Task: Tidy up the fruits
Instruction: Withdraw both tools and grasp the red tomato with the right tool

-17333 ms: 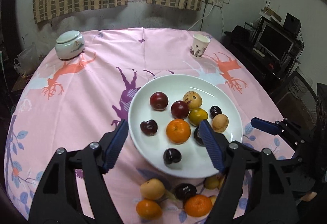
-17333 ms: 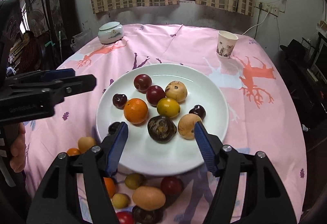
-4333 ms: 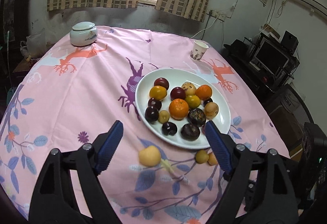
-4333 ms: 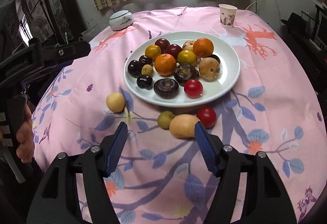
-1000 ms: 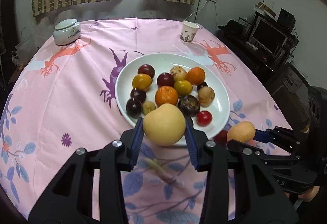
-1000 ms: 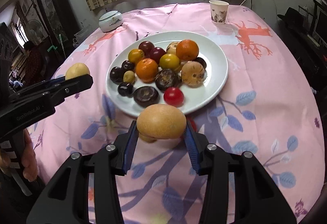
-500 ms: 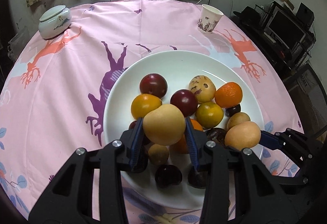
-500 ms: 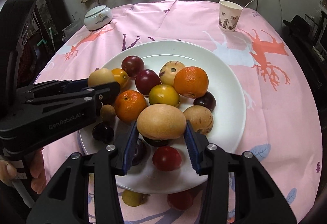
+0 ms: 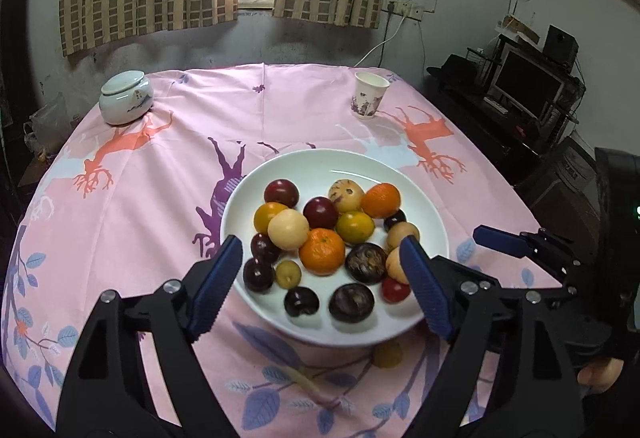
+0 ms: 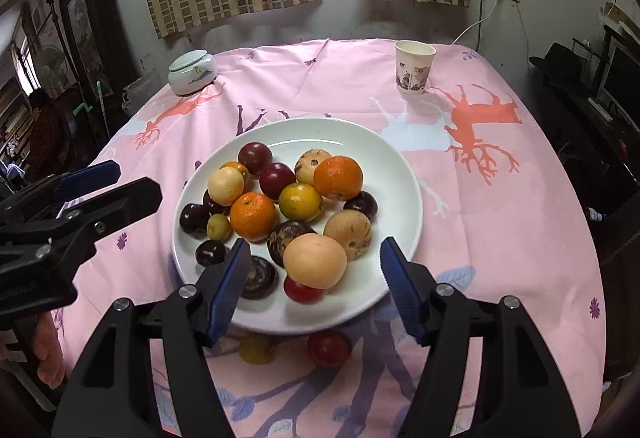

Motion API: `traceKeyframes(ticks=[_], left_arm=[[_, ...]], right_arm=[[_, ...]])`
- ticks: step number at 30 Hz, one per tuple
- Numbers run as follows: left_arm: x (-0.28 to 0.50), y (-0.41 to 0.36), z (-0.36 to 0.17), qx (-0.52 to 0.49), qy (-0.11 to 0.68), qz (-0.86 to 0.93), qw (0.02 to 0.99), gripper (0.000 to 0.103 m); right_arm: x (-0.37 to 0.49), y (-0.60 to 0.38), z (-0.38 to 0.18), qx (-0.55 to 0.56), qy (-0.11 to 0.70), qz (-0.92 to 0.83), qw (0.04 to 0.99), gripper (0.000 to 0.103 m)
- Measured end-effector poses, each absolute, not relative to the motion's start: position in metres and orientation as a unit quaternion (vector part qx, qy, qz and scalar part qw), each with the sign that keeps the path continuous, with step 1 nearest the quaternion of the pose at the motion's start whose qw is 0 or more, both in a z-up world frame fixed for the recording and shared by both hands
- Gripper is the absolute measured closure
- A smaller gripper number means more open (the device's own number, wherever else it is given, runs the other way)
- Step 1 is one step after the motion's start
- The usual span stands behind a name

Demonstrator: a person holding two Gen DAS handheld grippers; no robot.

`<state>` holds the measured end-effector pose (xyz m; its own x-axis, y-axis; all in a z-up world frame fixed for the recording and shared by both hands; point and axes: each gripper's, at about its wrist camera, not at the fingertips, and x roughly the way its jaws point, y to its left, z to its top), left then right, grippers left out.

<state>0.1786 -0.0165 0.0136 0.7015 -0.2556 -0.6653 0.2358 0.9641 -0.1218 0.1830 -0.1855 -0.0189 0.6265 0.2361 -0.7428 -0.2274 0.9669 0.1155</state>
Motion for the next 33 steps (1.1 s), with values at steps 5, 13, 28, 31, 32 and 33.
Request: traceKeyframes(ticks=[5, 13, 28, 31, 32, 33], left_arm=[[0.126, -0.012, -0.004, -0.038, 0.359, -0.133, 0.923, 0.015], [0.095, 0.000, -0.046, -0.068, 0.410, -0.117, 0.902, 0.015], [0.090, 0.004, -0.051, -0.066, 0.411, -0.103, 0.903, 0.016], [0.090, 0.004, -0.051, -0.065, 0.410, -0.103, 0.904, 0.016], [0.089, 0.004, -0.051, -0.065, 0.410, -0.103, 0.904, 0.015], [0.089, 0.003, -0.050, -0.064, 0.410, -0.103, 0.904, 0.015]], right_arm=[[0.137, -0.188, -0.029, 0.002, 0.413, 0.137, 0.901, 0.035], [0.087, -0.181, -0.053, 0.014, 0.436, 0.150, 0.887, 0.035], [0.113, -0.200, -0.082, 0.008, 0.459, 0.085, 0.884, 0.035], [0.122, -0.198, -0.086, 0.006, 0.457, 0.083, 0.886, 0.035], [0.126, -0.196, -0.087, 0.005, 0.455, 0.084, 0.887, 0.035], [0.131, -0.195, -0.088, 0.004, 0.455, 0.085, 0.886, 0.035]])
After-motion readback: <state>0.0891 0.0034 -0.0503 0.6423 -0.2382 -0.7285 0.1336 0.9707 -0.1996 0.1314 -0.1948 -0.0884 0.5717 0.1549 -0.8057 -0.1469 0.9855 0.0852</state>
